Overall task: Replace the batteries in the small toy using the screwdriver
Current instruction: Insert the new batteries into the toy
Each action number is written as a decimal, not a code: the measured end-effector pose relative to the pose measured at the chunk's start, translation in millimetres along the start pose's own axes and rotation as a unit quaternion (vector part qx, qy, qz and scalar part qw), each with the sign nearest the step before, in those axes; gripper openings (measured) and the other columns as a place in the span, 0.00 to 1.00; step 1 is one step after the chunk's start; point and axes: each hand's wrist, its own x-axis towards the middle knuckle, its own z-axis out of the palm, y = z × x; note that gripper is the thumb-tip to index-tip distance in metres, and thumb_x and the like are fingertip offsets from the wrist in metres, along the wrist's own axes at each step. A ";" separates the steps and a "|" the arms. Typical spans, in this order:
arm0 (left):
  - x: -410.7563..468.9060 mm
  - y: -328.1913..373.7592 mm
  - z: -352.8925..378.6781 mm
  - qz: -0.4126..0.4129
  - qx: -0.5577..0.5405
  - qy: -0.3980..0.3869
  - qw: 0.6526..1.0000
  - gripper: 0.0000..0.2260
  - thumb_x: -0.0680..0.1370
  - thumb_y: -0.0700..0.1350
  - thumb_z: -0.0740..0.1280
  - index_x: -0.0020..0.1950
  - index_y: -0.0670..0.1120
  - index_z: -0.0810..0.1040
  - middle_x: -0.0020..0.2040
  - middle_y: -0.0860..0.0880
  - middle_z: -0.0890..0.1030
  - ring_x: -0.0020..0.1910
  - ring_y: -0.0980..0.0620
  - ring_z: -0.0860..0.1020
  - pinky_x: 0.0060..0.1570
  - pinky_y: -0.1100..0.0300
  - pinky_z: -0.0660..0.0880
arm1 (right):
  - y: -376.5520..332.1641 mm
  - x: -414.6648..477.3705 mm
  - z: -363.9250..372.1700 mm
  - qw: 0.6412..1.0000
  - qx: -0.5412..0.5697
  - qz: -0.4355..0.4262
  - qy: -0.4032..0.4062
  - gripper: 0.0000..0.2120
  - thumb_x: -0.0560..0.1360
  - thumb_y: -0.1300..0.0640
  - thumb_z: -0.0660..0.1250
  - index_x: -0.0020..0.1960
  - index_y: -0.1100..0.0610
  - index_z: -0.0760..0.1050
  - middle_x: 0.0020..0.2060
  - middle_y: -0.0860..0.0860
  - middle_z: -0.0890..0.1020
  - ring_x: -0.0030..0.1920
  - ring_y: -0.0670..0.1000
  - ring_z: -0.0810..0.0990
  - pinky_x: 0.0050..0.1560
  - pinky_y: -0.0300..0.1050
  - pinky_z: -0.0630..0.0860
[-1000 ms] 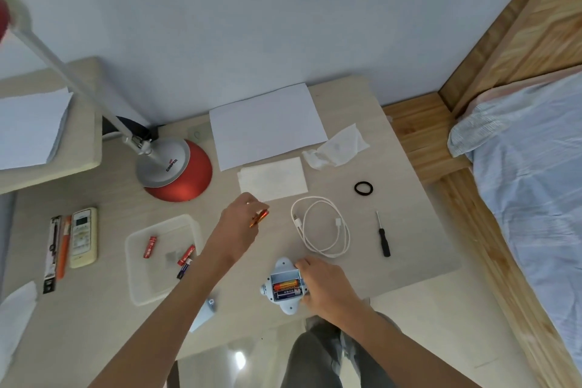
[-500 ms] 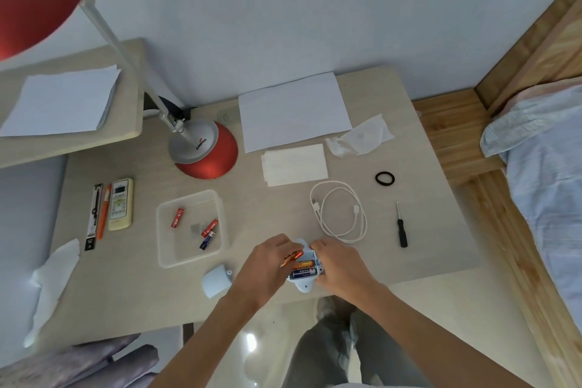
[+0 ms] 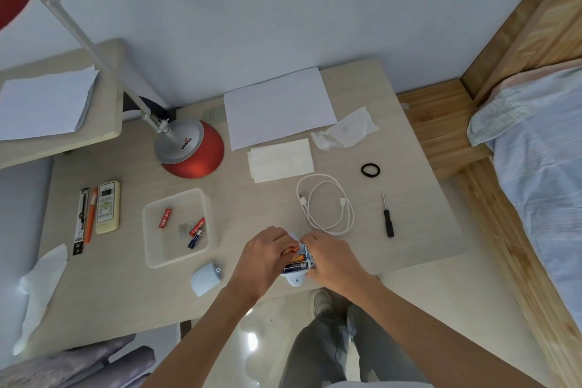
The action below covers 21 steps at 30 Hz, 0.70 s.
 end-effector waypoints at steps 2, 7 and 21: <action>1.7 -0.5 1.8 0.004 0.006 0.001 1.000 0.05 0.77 0.43 0.79 0.52 0.47 0.87 0.47 0.49 0.85 0.44 0.49 0.81 0.43 0.58 0.80 | 1.0 0.0 1.1 1.000 -0.002 -0.001 0.000 0.24 0.73 0.45 0.78 0.64 0.50 0.75 0.56 0.48 0.82 0.52 0.49 0.83 0.54 0.42 0.81; 8.9 -1.3 6.3 -0.008 0.019 -0.012 1.000 0.06 0.76 0.42 0.79 0.51 0.49 0.88 0.48 0.51 0.84 0.44 0.51 0.80 0.42 0.63 0.74 | 1.8 1.4 0.9 1.000 -0.011 -0.003 -0.004 0.23 0.73 0.47 0.77 0.64 0.50 0.74 0.55 0.48 0.81 0.51 0.50 0.82 0.52 0.45 0.82; 17.4 -20.4 8.2 -0.212 -0.173 -0.043 0.961 0.19 0.65 0.47 0.88 0.48 0.53 0.84 0.47 0.56 0.81 0.45 0.56 0.80 0.45 0.63 0.78 | 5.6 3.5 1.8 1.000 -0.024 -0.017 -0.009 0.20 0.72 0.52 0.77 0.59 0.51 0.74 0.50 0.48 0.79 0.48 0.51 0.81 0.48 0.48 0.81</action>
